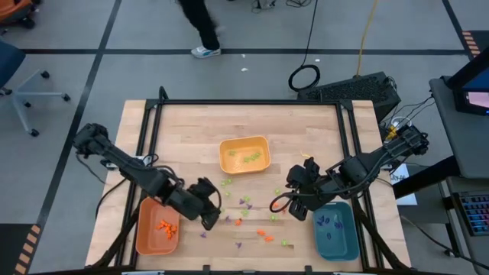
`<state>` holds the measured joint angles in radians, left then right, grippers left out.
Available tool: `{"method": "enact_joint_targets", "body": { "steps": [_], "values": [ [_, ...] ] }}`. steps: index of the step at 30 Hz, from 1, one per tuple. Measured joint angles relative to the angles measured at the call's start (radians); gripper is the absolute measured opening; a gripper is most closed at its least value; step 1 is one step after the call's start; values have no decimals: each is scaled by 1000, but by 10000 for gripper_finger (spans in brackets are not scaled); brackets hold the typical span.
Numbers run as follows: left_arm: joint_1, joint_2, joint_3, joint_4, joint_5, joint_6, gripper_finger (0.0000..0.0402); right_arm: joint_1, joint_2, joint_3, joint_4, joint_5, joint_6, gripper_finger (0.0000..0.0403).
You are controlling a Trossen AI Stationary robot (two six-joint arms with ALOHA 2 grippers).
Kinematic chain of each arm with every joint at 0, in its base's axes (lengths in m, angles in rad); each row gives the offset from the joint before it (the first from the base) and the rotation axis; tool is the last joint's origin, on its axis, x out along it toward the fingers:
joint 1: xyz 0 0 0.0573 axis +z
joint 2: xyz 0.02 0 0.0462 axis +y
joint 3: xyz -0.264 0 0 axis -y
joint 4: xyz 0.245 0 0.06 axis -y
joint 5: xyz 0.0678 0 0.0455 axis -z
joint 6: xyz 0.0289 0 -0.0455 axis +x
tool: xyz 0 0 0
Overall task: Sort Halloween decoration
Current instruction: Put the green spider toy into the yellow bin
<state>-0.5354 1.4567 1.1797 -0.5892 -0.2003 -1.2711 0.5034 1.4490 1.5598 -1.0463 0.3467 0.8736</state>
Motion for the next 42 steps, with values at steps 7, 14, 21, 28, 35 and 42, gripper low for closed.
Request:
{"method": "enact_joint_targets", "body": {
  "steps": [7,14,21,28,35,42],
  "values": [
    [6,-94,0,102,-57,134,0,0,0,0,30,26,-22,125],
    [31,-132,0,278,-69,256,0,0,0,0,39,25,-31,125],
    [70,-135,0,574,-78,436,0,0,0,0,40,24,-42,125],
    [118,-152,0,719,-78,559,0,7,0,0,40,20,-46,125],
    [145,-176,0,745,-63,611,0,27,0,0,42,20,-23,125],
    [151,-179,0,759,-55,651,0,30,0,0,47,22,-22,125]
  ]
}}
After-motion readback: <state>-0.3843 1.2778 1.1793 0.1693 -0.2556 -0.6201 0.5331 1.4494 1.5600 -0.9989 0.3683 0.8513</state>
